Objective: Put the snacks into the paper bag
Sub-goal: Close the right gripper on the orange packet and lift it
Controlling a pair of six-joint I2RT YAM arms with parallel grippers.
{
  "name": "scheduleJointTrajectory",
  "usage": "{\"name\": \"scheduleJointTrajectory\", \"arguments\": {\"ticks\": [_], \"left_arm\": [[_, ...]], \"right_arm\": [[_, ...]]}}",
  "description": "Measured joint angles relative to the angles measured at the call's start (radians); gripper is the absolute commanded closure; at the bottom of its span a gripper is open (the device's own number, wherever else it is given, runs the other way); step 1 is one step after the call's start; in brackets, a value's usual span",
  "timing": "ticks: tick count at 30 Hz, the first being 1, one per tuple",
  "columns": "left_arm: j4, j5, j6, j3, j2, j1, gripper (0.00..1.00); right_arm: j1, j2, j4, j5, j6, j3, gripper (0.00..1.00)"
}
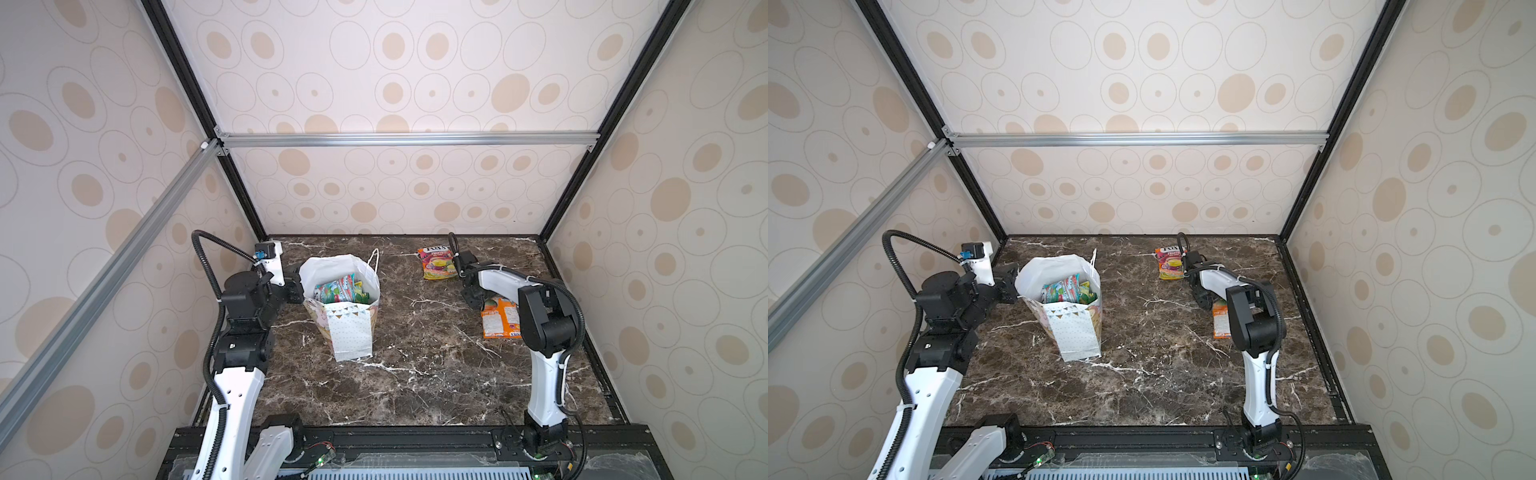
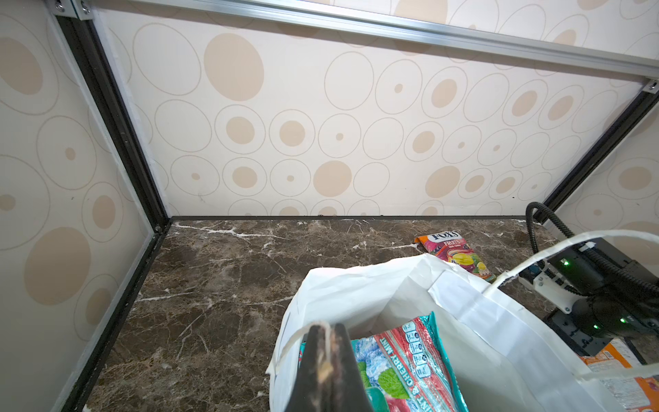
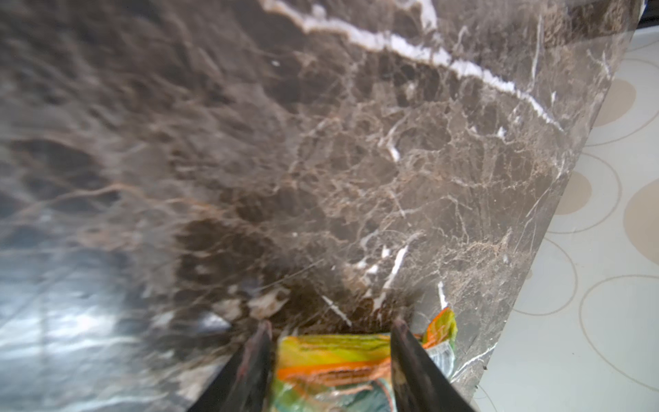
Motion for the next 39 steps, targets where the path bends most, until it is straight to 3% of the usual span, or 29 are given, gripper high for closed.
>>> {"name": "scheduleJointTrajectory", "arguments": {"ticks": [3,9,18,28,39], "left_arm": [[0.000,0.000,0.000,0.000,0.000,0.000,1.00],[-0.003,-0.001,0.000,0.000,0.000,0.000,1.00],[-0.003,-0.003,0.000,0.000,0.000,0.000,1.00],[-0.003,-0.011,0.001,0.000,0.000,0.000,1.00],[-0.003,-0.022,0.001,-0.005,-0.011,0.000,1.00]], "right_arm": [[-0.004,0.004,-0.001,-0.002,-0.001,0.003,0.50],[-0.005,0.021,0.003,-0.018,0.005,0.012,0.73],[-0.006,0.027,0.007,-0.047,0.019,0.011,1.00],[-0.007,-0.017,0.015,-0.106,0.047,-0.032,1.00],[-0.007,-0.242,0.073,-0.215,0.083,-0.151,1.00]]}}
